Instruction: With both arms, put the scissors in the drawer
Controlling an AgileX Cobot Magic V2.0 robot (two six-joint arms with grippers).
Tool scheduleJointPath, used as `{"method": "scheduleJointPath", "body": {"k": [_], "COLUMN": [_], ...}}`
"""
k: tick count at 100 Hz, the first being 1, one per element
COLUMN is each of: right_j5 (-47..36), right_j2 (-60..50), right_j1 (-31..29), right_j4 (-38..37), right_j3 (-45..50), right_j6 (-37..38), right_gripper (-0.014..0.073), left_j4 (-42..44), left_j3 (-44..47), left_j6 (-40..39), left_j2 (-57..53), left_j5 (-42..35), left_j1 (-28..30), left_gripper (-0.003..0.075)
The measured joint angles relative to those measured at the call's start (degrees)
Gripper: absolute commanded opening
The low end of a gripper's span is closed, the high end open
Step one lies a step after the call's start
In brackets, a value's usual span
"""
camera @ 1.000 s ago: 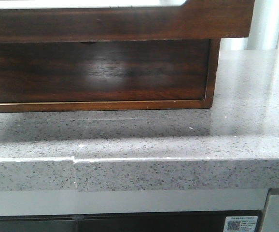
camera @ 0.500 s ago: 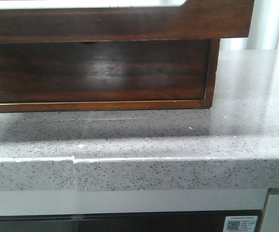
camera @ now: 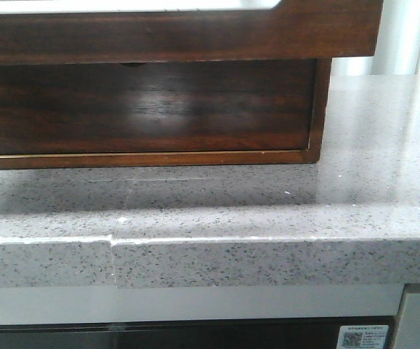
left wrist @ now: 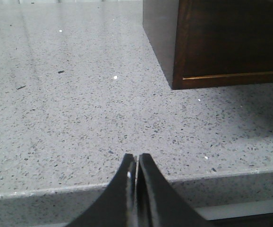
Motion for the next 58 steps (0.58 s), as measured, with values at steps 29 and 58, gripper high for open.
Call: {"method": "scheduleJointPath", "body": {"k": [29,58], "right_j5": [0.1,0.1], "right_j2": [0.0,0.0], "right_j1": [0.0,0.0], "right_j4": [1.4,1.5], "right_j3": [0.0,0.0], "right_j6": [-1.7,-1.9], "right_gripper": [-0.0061,-0.0061], "left_j4": [0.0,0.0], "left_j3": [0.0,0.0], "left_j6": [0.0,0.0], "left_j2": [0.0,0.0], "left_j5": [0.0,0.0], "left_j1": [0.0,0.0], "left_gripper": [-0.0022,-0.0022]}}
